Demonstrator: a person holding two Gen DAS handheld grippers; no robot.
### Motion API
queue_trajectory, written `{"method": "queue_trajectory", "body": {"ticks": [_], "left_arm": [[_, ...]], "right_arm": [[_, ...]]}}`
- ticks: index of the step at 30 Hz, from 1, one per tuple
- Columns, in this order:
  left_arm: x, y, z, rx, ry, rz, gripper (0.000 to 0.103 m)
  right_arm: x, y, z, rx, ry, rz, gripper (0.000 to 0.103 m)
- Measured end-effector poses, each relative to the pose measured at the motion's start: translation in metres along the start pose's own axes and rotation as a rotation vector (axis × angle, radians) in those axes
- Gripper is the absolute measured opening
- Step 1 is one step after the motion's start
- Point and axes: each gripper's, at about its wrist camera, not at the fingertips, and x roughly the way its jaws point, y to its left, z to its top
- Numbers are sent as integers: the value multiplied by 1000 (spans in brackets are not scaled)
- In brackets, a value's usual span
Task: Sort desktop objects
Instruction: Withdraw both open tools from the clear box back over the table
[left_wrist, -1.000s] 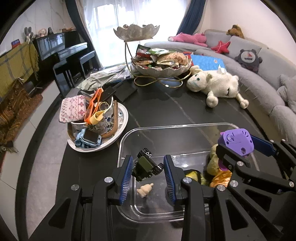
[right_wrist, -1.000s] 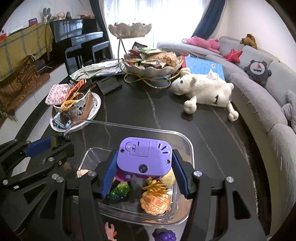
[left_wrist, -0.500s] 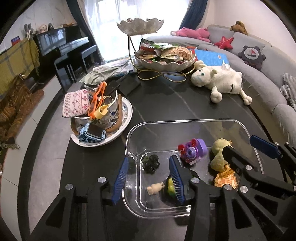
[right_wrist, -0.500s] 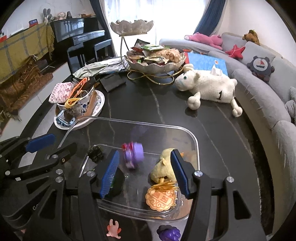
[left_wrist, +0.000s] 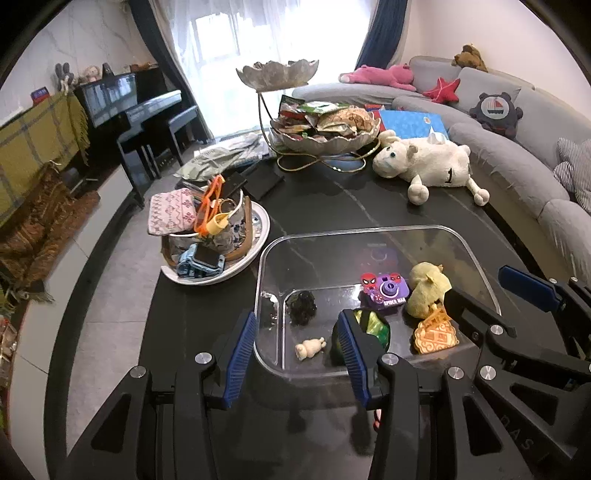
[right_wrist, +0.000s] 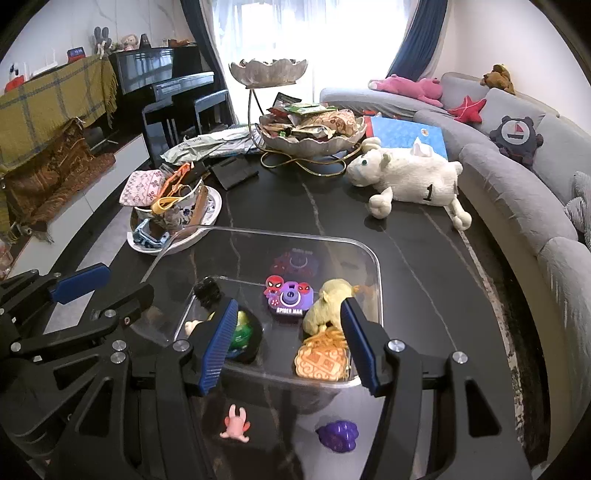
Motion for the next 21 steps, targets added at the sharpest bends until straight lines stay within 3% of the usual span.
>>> {"method": "queue_trajectory", "body": {"ticks": [8, 12, 21], "left_arm": [[-30, -1, -17, -11, -14, -15, 43], [-39, 0, -28, -31, 2, -38, 51], [-51, -21, -54, 12, 11, -40, 51]], "right_arm": [[-33, 4, -15, -20, -36, -14, 56], [-47, 1, -26, -15, -41, -13, 56], [-62, -11, -54, 0, -16, -19, 58]]}}
